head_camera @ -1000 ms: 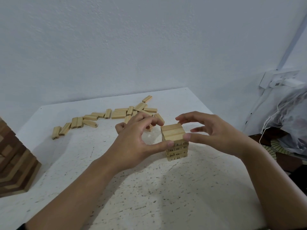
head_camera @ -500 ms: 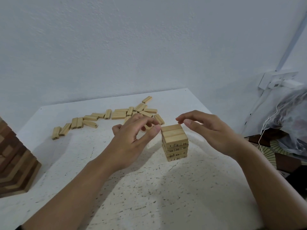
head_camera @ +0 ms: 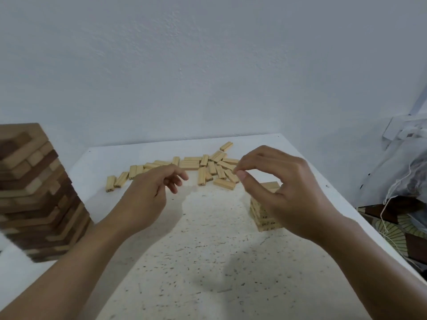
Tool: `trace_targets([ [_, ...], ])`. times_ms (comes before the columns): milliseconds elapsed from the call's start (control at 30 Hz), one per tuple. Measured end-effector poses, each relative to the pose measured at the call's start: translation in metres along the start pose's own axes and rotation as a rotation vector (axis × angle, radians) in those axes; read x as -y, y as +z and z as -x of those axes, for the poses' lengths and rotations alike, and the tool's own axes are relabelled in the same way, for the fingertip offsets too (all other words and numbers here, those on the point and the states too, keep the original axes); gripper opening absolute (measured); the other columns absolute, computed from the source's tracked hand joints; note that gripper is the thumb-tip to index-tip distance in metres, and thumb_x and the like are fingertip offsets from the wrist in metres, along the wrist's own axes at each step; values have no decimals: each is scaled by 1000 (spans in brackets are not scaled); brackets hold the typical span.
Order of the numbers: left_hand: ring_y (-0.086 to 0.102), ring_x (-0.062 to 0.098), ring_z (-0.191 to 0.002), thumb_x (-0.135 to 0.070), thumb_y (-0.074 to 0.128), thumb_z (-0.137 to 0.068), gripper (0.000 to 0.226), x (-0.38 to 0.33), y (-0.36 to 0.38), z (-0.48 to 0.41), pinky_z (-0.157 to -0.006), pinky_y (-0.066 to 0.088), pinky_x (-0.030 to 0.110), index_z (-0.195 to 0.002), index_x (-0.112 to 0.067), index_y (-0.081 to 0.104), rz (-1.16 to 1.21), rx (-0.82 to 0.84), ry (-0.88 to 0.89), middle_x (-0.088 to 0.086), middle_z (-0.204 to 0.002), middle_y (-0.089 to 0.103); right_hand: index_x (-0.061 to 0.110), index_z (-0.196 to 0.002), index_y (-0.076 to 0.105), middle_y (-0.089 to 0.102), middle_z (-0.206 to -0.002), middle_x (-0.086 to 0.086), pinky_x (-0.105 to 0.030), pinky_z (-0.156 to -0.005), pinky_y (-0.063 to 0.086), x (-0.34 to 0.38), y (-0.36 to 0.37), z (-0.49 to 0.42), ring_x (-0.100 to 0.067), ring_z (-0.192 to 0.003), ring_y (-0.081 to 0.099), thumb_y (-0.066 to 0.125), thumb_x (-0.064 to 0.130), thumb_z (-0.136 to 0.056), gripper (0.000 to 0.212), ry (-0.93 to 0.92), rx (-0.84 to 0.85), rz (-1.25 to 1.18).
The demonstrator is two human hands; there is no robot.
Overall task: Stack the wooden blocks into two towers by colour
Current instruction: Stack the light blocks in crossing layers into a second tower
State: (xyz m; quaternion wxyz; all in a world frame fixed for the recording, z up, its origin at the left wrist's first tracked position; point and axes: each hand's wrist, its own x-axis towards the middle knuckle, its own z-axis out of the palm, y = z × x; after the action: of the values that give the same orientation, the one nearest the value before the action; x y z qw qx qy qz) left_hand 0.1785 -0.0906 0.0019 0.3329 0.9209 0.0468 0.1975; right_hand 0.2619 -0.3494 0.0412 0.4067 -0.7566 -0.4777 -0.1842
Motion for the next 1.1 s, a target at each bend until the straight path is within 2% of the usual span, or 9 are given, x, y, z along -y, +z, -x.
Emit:
trace_targets([
  [167,59,3,-101,11,37,-92,54,24,-17,11,-95,48,33,-101,-35,65,-86,-2,-65,-14,-105,65,23,-109,72,65,-104,16,-18,-87,46,27,44,-13,-1,-100,58,59,32,-100,18,110,196,12],
  [233,54,3,-110,-3,44,-99,41,32,-18,13,-99,38,40,-105,-40,61,-208,10,-104,-19,-114,59,29,-126,64,59,-117,19,-22,-96,44,30,66,-16,2,-109,52,52,40,-102,29,196,327,63],
  [300,47,7,-119,-14,46,-102,32,38,-18,12,-95,26,35,-111,-43,57,-311,13,-156,-19,-121,52,29,-137,56,53,-131,17,-24,-103,40,29,85,-18,-2,-121,47,48,43,-103,38,250,418,102],
  [433,38,16,-128,-22,46,-100,34,54,-15,5,-95,23,36,-129,-39,52,-463,-29,-254,-8,-131,43,21,-146,47,43,-146,7,-28,-102,37,22,119,-29,-14,-136,38,45,40,-105,46,287,463,216],
  [567,15,22,-148,-39,42,-100,47,60,-8,-1,-111,21,48,-147,-32,39,-575,-23,-332,2,-160,22,19,-150,39,32,-155,0,-40,-114,34,12,143,-43,-21,-144,26,42,39,-105,50,324,464,368],
  [700,-6,25,-157,-49,26,-104,54,69,2,-5,-118,10,60,-156,-35,20,-593,86,-337,-3,-171,2,16,-151,37,31,-157,-3,-41,-120,27,1,161,-51,-22,-148,21,39,36,-105,50,317,469,435],
  [800,-3,26,-157,-49,23,-105,56,71,6,-5,-117,11,64,-158,-32,17,-599,77,-301,-9,-170,9,11,-153,31,24,-163,-6,-43,-125,17,-10,173,-57,-25,-155,10,35,30,-106,51,308,479,470],
  [933,29,15,-147,-41,34,-102,45,55,9,0,-111,18,60,-146,-33,36,-617,-5,-197,-15,-157,40,10,-156,23,17,-166,-6,-50,-127,8,-21,182,-63,-25,-157,3,28,28,-107,52,358,537,514],
  [1100,38,11,-136,-36,39,-100,41,53,11,1,-109,20,57,-141,-37,41,-616,-37,-150,-17,-149,44,10,-150,31,30,-155,-5,-52,-127,5,-21,184,-65,-23,-151,20,30,27,-107,46,367,535,539],
])
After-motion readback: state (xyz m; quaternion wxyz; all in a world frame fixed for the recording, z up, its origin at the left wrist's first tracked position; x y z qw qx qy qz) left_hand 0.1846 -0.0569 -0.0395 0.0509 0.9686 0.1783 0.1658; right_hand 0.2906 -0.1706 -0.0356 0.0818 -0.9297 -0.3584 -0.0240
